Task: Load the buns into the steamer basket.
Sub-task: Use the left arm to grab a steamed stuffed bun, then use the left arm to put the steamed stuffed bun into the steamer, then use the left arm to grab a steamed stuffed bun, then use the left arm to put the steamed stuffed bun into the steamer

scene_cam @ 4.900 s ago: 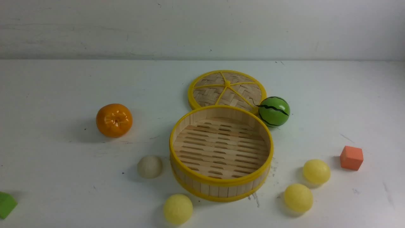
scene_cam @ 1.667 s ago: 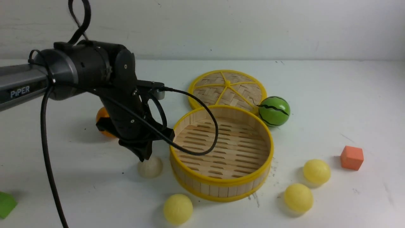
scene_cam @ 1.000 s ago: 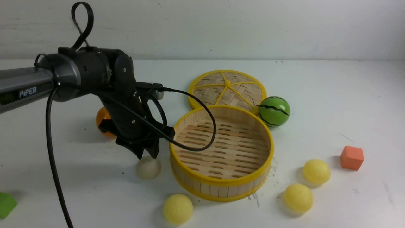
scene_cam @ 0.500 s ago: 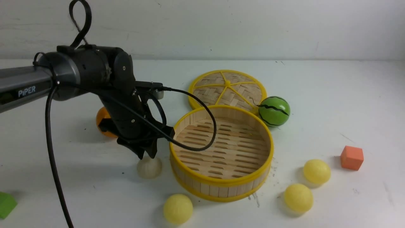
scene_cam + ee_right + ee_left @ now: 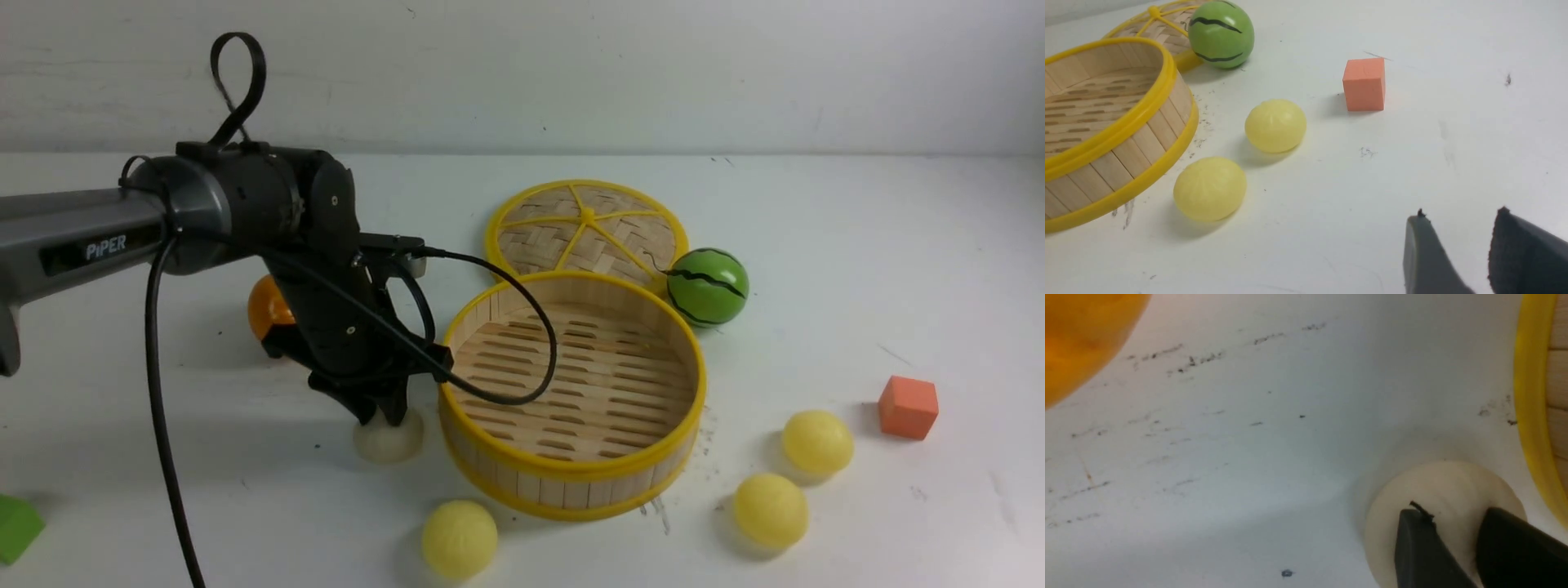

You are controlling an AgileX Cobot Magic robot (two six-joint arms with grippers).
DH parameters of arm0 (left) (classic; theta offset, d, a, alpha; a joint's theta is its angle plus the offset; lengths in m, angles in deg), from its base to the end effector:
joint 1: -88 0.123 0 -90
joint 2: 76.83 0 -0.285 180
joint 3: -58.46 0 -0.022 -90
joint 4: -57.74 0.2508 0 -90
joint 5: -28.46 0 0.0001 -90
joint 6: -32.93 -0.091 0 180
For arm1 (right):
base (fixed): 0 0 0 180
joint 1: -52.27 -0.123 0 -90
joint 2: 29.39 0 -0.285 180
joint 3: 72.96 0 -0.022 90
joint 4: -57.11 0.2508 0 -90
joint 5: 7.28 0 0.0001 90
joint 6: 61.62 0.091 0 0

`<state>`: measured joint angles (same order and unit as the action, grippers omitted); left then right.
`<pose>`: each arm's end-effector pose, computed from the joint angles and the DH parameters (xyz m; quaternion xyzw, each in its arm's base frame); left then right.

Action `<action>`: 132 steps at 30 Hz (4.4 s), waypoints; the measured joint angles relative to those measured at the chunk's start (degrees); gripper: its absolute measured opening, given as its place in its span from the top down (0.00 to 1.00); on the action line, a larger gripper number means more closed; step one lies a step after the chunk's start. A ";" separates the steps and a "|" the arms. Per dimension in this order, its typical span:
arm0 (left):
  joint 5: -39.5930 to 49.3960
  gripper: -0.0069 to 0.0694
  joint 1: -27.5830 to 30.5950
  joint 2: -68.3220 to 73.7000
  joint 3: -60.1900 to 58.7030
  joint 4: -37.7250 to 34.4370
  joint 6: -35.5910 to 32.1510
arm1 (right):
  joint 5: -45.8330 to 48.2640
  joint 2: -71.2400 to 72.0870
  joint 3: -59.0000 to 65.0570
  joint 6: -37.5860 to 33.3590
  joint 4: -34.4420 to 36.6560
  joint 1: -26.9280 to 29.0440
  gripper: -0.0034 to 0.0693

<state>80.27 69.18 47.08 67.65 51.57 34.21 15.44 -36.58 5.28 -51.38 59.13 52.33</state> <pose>0.3925 -0.1419 0.1865 0.1234 0.9843 -0.0656 0.1073 0.0519 0.0012 0.1722 0.0818 0.8056 0.0670 0.5830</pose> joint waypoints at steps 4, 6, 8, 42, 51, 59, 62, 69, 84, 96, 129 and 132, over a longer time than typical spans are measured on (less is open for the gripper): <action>1.09 0.91 0.00 0.00 0.26 0.00 0.00 | 0.00 0.00 0.00 0.00 0.00 0.00 0.62; 2.22 0.93 0.00 -0.05 0.93 0.32 0.00 | 0.00 0.00 0.00 0.00 0.00 0.00 0.62; 3.69 0.93 0.00 -0.40 1.78 0.59 0.00 | 0.00 0.00 0.00 0.00 0.00 0.00 0.62; 7.65 0.49 -9.03 9.60 25.47 1.96 -1.28 | 0.00 0.00 0.00 0.00 -0.08 0.00 0.62; 18.28 0.51 -9.67 -2.52 27.42 1.69 2.22 | 0.00 0.00 0.00 0.00 -0.03 0.00 0.62; 18.49 0.93 -10.14 -18.94 -0.92 -1.57 4.60 | 0.00 0.00 0.00 0.00 -0.03 0.00 0.62; 14.56 0.93 -10.14 -20.85 -9.53 -5.21 2.87 | 0.00 0.00 0.00 0.00 0.02 0.00 0.62; 6.05 0.91 -12.26 -20.06 -15.38 -9.56 -2.11 | 0.00 0.00 0.00 0.00 0.02 0.00 0.62; -1.80 0.63 -15.39 -14.52 -15.51 -2.34 -0.14 | 0.00 0.00 0.00 0.00 0.02 0.00 0.62; -4.17 0.60 -15.33 -11.97 -15.51 -0.19 -0.14 | 0.00 0.00 0.00 0.00 0.02 0.00 0.62; 5.67 0.93 -15.33 -10.16 4.74 -4.10 -2.20 | 0.00 0.00 0.00 0.00 -0.04 0.00 0.62; 5.20 0.93 -15.33 -5.32 8.17 -4.10 -2.65 | 0.00 0.00 0.00 0.00 -0.04 0.00 0.62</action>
<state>85.48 53.85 41.76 75.82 47.47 31.56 15.44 -36.58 5.28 -51.38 59.09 52.33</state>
